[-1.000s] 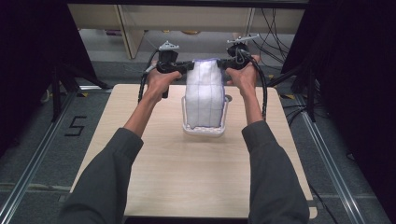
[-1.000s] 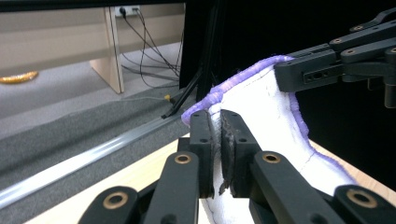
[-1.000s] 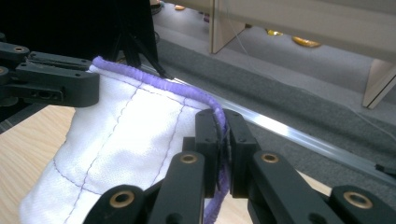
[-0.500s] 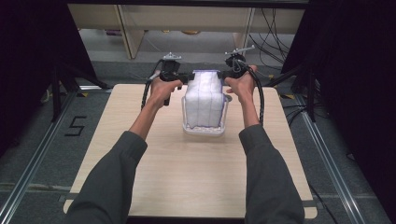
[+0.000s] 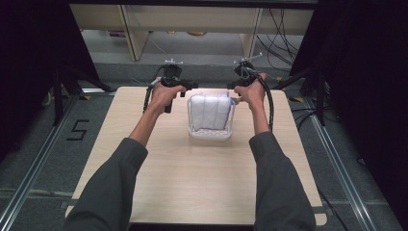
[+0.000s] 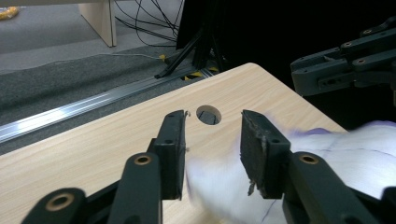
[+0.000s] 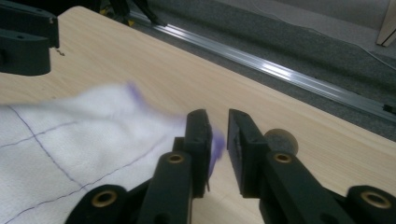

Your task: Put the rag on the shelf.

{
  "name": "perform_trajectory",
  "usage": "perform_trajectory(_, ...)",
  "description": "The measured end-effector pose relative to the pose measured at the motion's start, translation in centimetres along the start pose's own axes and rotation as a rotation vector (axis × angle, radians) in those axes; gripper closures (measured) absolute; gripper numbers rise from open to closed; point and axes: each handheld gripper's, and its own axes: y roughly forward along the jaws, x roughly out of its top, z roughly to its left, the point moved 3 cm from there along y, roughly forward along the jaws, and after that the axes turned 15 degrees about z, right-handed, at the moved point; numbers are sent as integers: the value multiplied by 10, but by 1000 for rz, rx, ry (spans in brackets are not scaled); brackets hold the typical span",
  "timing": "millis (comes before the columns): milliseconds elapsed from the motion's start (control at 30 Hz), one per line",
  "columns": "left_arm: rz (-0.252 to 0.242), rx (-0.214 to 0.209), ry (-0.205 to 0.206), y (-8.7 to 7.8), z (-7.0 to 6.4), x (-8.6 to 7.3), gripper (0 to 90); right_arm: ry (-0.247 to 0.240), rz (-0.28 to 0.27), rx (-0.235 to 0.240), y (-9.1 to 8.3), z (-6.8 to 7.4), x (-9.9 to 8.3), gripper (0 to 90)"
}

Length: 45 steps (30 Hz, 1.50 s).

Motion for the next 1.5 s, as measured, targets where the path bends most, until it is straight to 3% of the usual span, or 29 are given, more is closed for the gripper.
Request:
perform_trajectory(167,3,-23,-6,-11,1,-4,552,0,-14,-9,-9,-4,-2,692)
perform_trajectory(400,36,2,14,-25,-1,-13,498,-31,-50,-21,-22,-10,-7,642)
perform_trajectory(500,27,-5,12,-33,-2,-16,485,-18,-52,-28,-25,-13,-12,630)
perform_trajectory(600,30,9,25,-37,-5,-23,468,4,-38,-24,-30,-15,-18,601)
perform_trajectory(633,35,28,22,-38,-6,-25,447,-9,-51,-30,-30,-17,-20,593)
perform_trajectory(800,34,17,30,-43,-8,-36,435,9,-57,-14,-37,-18,-31,545)
perform_trajectory(900,17,24,33,-49,-8,-41,418,10,-76,6,-45,-15,-37,524)
perform_trajectory(1067,-9,4,22,-61,-9,-50,416,-38,-130,31,-60,-8,-49,497)
perform_trajectory(1167,-13,-13,31,-67,-13,-58,416,-42,-120,30,-65,-3,-57,477)
perform_trajectory(1300,-13,-23,46,-72,-19,-71,413,-87,-135,53,-68,4,-69,465)
perform_trajectory(1500,-19,-40,71,-76,-31,-93,402,-76,-134,77,-70,14,-86,444)
